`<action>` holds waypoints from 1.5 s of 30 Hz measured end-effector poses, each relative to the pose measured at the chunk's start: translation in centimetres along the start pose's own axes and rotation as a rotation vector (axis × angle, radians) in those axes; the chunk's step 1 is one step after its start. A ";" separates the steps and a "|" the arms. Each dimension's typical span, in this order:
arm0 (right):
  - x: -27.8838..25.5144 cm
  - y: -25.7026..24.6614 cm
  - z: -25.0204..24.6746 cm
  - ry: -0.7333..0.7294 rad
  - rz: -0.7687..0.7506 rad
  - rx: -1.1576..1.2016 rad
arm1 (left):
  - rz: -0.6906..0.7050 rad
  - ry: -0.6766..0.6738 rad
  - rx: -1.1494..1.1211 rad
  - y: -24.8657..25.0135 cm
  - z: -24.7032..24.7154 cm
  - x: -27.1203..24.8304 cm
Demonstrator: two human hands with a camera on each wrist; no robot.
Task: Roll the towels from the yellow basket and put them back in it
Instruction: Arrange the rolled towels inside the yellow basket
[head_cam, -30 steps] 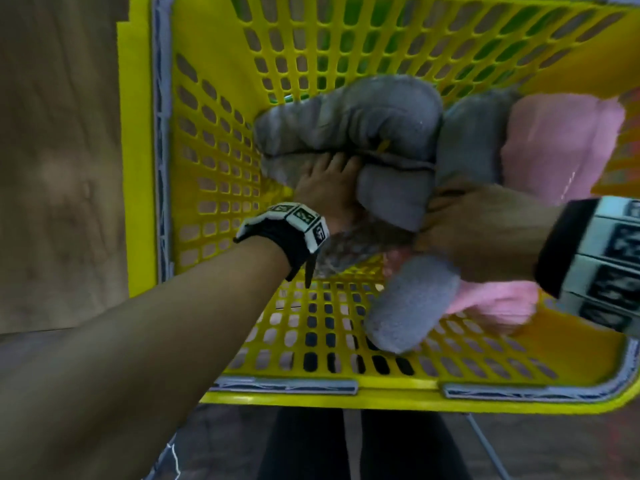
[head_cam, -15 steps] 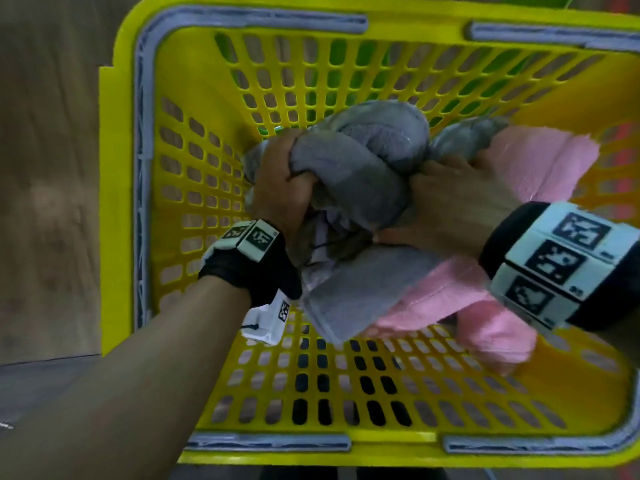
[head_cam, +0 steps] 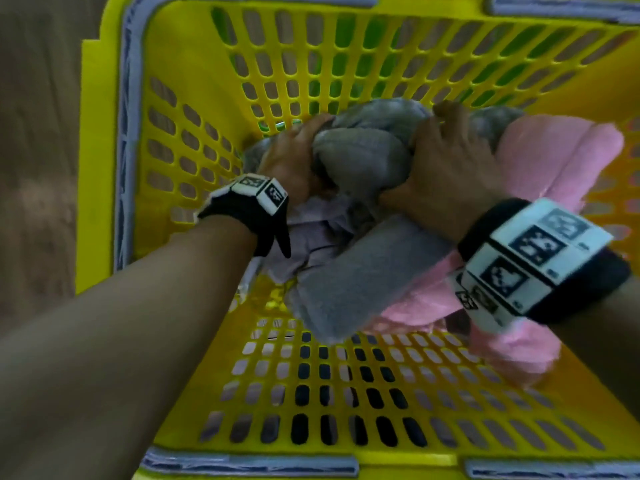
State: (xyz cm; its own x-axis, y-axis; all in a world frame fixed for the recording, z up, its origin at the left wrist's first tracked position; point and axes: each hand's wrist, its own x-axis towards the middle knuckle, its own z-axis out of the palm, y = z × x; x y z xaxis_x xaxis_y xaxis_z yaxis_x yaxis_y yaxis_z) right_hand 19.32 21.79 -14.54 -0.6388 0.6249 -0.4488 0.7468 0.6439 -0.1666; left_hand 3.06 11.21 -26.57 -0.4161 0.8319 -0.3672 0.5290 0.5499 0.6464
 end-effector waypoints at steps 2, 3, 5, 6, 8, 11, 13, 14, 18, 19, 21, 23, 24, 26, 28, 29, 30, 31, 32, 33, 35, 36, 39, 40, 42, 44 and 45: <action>1.4 -0.2 0.8 -0.087 0.056 -0.056 | 0.011 -0.010 0.077 -0.2 0.2 0.0; 1.6 -0.2 1.1 -0.104 0.073 -0.088 | 0.042 0.011 0.134 0.0 0.3 0.0; 0.8 -0.3 1.7 -0.055 0.029 -0.144 | 0.055 -0.007 0.277 0.5 0.5 0.0; -0.2 -0.2 2.0 -0.022 -0.036 -0.171 | 0.040 -0.050 0.338 0.6 0.7 0.1; -3.3 -0.1 2.4 0.022 -0.189 -0.183 | 0.017 -0.110 0.377 0.7 1.0 0.0; -6.5 0.1 2.9 -0.030 -0.350 -0.134 | -0.007 -0.106 0.323 0.9 1.3 0.3; -7.2 -0.7 2.9 -0.027 -0.378 -0.061 | -0.019 -0.084 0.252 1.1 1.3 0.6; -7.3 -1.6 3.0 -0.061 -0.364 0.005 | -0.018 -0.069 0.232 1.2 1.3 0.7; -6.9 -5.1 5.1 -0.551 0.065 0.278 | -0.025 -0.067 0.321 1.0 1.6 0.2; -6.2 -5.2 6.3 -0.627 0.204 0.406 | -0.041 -0.084 0.365 0.9 1.6 0.2; -4.9 -5.0 8.6 -0.645 0.465 0.644 | -0.075 -0.097 0.422 0.7 1.6 0.5; -4.2 -4.7 10.1 -0.666 0.548 0.731 | -0.085 -0.078 0.437 0.7 1.7 0.6; -4.3 -4.6 10.6 -0.651 0.609 0.810 | -0.096 -0.081 0.429 0.7 1.8 0.5; -4.6 -4.6 11.7 -0.572 0.807 1.059 | -0.105 -0.091 0.399 0.8 1.6 0.5; -4.7 -4.8 12.3 -0.421 0.905 1.243 | -0.092 -0.089 0.379 1.0 1.2 0.6; -4.4 -4.7 13.1 -0.352 0.892 1.316 | -0.083 -0.091 0.370 1.1 1.0 0.7; -4.1 -4.6 13.5 -0.302 0.863 1.387 | -0.084 -0.099 0.362 1.2 0.7 0.7; -3.8 -4.6 13.8 -0.261 0.858 1.455 | -0.082 -0.103 0.356 1.3 0.6 0.8; -3.9 -4.9 13.4 -0.256 0.881 1.542 | -0.094 -0.124 0.351 1.4 0.4 1.0; -3.9 -5.1 13.5 -0.261 0.882 1.576 | -0.102 -0.153 0.340 1.4 0.3 1.2; -4.5 -5.4 14.0 -0.280 0.928 1.629 | -0.145 -0.217 0.323 1.6 0.2 1.6; -4.7 -5.9 13.9 -0.319 0.931 1.674 | -0.163 -0.247 0.325 1.7 0.0 1.7; -4.0 -6.7 13.7 -0.463 0.852 1.715 | -0.211 -0.277 0.336 2.1 0.0 1.8; -3.6 -6.9 13.3 -0.458 0.824 1.749 | -0.225 -0.278 0.343 2.3 0.0 1.7; -3.1 -7.1 13.2 -0.399 0.820 1.785 | -0.240 -0.234 0.359 2.9 0.2 1.6; -3.1 -7.1 13.7 -0.385 0.830 1.782 | -0.264 -0.190 0.391 3.4 0.1 1.2; -3.2 -7.2 13.7 -0.392 0.798 1.828 | -0.275 -0.187 0.380 3.7 -0.3 0.8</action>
State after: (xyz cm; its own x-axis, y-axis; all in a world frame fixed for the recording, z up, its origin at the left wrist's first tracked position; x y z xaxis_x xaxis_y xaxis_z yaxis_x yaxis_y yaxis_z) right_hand 18.54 9.12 -23.94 -0.2603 0.2155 -0.9412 0.2202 -0.9358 -0.2752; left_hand 4.51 13.90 -24.27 -0.4565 0.6327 -0.6255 0.6649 0.7097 0.2327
